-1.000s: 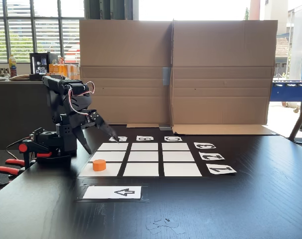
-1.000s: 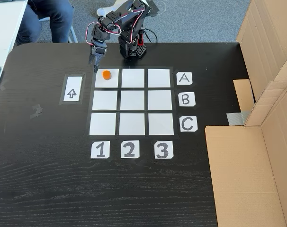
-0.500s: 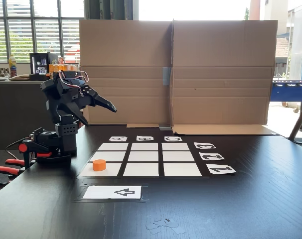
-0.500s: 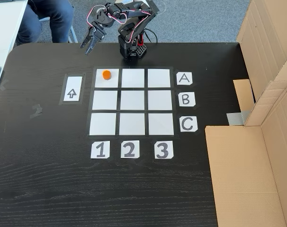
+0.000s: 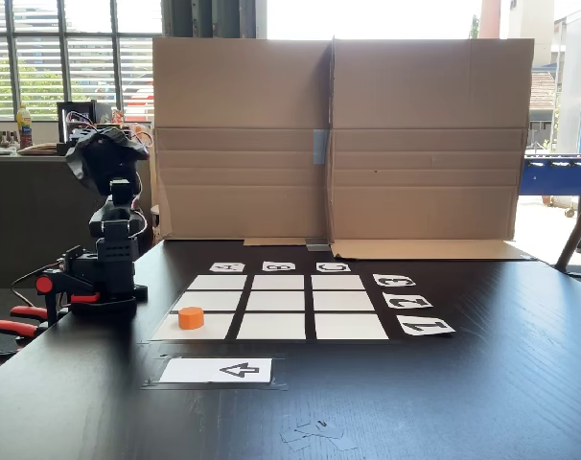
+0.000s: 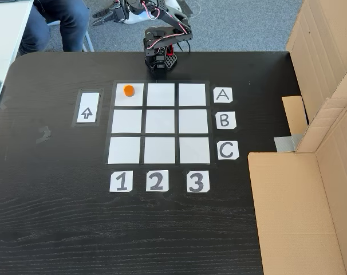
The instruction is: Pick up the round, orange token and place it in the grid on square A1.
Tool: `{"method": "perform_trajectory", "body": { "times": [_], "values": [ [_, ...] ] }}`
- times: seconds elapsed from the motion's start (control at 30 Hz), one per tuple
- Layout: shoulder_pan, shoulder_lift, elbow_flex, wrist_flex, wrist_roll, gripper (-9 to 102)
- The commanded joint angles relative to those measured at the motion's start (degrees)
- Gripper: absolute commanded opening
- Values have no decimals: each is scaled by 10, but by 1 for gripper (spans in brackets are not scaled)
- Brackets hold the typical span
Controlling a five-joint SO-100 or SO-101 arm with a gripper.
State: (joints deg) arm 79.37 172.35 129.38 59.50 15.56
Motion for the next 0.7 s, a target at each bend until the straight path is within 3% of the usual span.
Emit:
{"method": "perform_trajectory", "body": {
  "times": [0.0,0.37,0.67],
  "values": [
    [35,40,-10,4,-4,37],
    [110,149,77,18,-18,33],
    [135,181,175,44,-20,17]
  ]
}}
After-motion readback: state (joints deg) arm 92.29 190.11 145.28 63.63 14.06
